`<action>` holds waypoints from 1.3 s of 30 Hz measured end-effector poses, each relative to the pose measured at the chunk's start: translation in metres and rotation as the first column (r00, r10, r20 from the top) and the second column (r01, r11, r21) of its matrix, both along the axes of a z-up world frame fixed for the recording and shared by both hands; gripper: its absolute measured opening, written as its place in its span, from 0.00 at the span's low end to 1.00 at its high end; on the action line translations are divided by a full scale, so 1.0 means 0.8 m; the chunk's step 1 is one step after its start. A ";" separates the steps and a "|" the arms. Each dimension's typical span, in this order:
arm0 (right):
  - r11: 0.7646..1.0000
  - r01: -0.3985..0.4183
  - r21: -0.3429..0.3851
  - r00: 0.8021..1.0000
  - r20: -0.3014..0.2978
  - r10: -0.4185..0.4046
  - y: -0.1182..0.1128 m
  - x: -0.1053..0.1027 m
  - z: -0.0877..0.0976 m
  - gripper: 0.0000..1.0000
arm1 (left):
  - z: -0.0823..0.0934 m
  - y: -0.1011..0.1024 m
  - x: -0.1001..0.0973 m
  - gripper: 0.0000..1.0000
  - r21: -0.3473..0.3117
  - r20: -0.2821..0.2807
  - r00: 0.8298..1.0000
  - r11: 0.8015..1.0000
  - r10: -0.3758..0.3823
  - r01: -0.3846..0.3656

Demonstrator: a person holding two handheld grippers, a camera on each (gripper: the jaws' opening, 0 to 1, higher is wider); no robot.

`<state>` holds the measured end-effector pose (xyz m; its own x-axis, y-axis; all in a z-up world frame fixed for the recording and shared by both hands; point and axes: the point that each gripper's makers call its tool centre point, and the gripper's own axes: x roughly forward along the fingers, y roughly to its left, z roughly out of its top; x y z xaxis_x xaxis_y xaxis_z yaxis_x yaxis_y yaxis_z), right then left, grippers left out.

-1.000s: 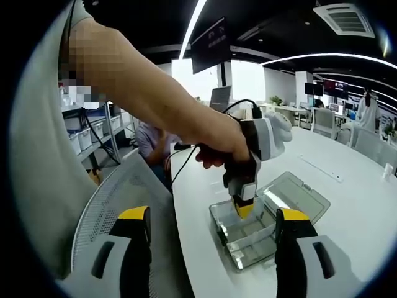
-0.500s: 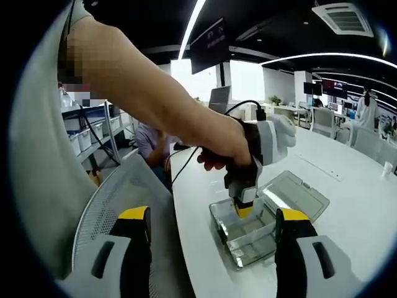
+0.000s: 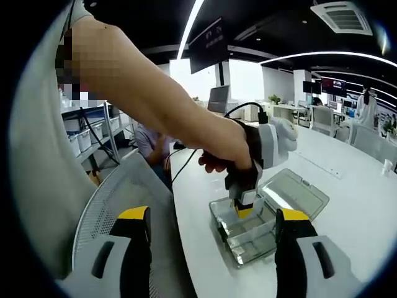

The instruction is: Insert the divider into the dual guide fixture by aligning both edges with the guide slots and pushing it downward to the bottom, including one-sided entry, uneven engagement, binding, and posture correction.

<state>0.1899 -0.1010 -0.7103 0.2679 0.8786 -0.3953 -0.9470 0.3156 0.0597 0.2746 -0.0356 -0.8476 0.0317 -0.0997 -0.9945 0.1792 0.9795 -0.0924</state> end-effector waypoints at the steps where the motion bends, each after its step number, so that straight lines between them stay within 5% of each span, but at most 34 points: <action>1: 1.000 0.001 0.000 1.000 -0.001 -0.001 -0.001 0.000 0.000 0.81 | 0.000 0.000 0.000 0.02 0.000 0.001 1.000 1.000 -0.002 0.002; 28: 1.000 -0.004 -0.010 1.000 -0.002 0.004 0.000 0.002 0.000 0.81 | -0.011 -0.002 0.002 0.07 -0.052 0.065 0.995 0.996 -0.070 0.073; 39: 1.000 -0.017 -0.012 1.000 0.008 0.017 0.006 0.002 0.006 0.80 | 0.013 0.003 0.008 0.12 -0.128 0.103 0.993 0.989 -0.055 0.068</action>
<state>0.1915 -0.0963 -0.7058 0.2565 0.8783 -0.4034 -0.9525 0.3005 0.0486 0.2810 -0.0335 -0.8372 0.1191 -0.2340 -0.9649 0.2530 0.9469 -0.1984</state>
